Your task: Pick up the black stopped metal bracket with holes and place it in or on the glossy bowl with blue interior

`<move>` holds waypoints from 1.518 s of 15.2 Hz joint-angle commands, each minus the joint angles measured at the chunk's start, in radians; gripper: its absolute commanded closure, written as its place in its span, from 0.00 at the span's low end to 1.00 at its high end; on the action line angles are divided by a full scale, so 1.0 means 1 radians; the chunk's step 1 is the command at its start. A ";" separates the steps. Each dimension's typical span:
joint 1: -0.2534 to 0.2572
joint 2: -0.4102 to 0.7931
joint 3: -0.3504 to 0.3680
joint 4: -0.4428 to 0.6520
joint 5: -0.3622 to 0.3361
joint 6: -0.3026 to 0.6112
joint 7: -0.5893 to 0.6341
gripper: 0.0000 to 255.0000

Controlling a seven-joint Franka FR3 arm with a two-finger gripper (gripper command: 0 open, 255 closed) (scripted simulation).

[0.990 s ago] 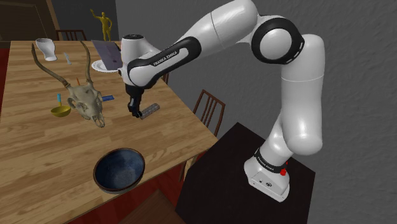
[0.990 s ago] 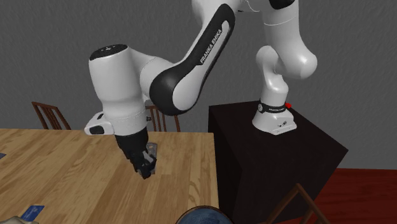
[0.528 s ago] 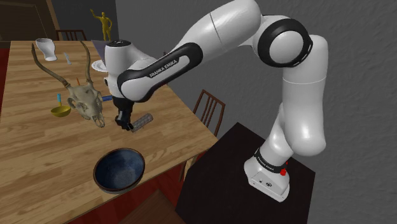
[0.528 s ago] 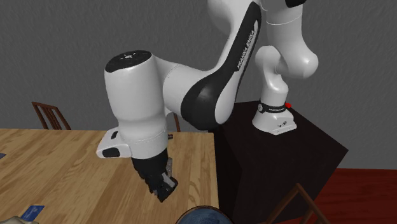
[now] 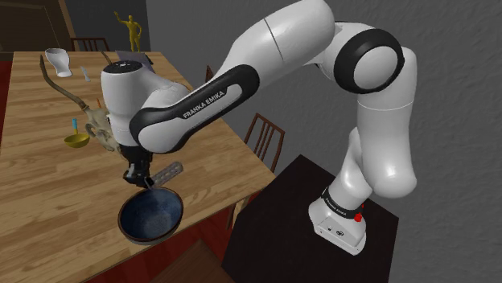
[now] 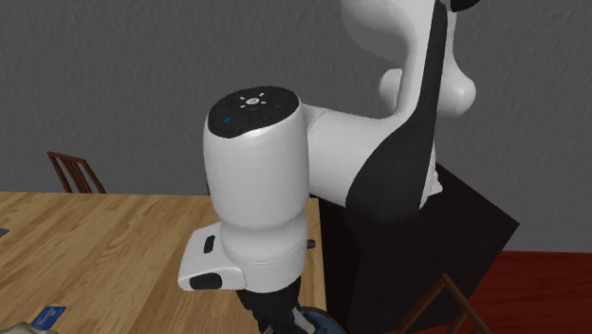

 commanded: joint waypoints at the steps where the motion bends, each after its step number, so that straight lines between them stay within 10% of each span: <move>1: 0.035 0.016 0.007 0.028 -0.007 -0.012 0.045 1.00; 23: 0.106 0.179 0.002 0.072 -0.041 0.105 0.131 1.00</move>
